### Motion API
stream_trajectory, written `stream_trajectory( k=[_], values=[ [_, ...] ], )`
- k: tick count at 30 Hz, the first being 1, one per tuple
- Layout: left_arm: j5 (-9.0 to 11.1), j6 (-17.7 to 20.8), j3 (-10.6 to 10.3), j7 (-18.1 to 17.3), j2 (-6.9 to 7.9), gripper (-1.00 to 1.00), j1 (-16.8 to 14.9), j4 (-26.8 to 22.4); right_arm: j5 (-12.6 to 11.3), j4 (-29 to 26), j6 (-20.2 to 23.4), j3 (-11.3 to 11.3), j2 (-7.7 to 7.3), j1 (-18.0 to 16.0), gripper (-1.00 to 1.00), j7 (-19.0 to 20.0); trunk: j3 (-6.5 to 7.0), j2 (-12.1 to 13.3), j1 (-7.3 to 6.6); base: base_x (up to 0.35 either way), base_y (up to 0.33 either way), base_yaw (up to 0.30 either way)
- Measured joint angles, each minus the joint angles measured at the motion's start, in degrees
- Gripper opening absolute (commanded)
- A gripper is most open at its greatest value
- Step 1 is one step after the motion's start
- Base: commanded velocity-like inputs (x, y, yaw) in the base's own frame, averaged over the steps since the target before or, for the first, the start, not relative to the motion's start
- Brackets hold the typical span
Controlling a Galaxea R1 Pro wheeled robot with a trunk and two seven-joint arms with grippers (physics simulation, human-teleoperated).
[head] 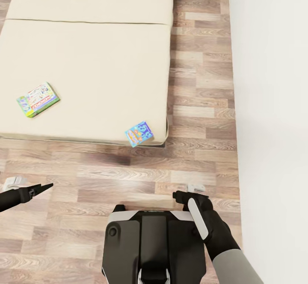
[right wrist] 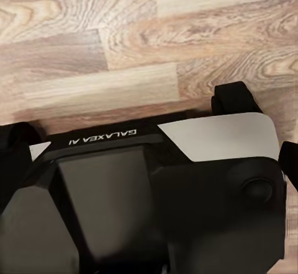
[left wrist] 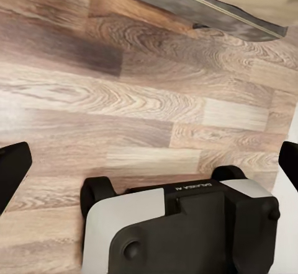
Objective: Put all the toys in the child's room - the three board games (two on the bed and one on the table), the two jigsaw puzzles on the table, and the tennis ball on the table - inside the toy box on the table in the child's room.
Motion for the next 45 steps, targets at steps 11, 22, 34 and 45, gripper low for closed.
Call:
stream_trajectory(
  k=[11,22,34,45],
  values=[
    [0.04,-0.12,0.10,0.02,0.10,1.00,0.00,0.01,0.11,0.03,-3.13,0.31,0.01,0.00,1.00,0.07,-0.03,0.00,0.00,-0.004,0.198,-0.012],
    [0.11,-0.12,0.03,-0.03,-0.04,1.00,0.00,0.02,0.04,0.00,-3.34,0.32,-0.03,0.00,1.00,0.22,-0.03,0.00,0.00,-0.050,0.105,0.000],
    [0.11,-0.14,-0.06,-0.01,-0.13,1.00,0.00,0.02,0.03,0.00,-3.34,0.33,0.01,0.00,1.00,0.23,-0.03,0.00,0.00,-0.071,0.083,0.000],
    [0.14,-0.14,-0.06,-0.01,-0.12,1.00,0.01,0.03,0.03,0.00,-3.34,0.33,0.01,0.00,1.00,0.22,0.14,0.00,-0.01,-0.005,0.109,0.043]
  ],
)
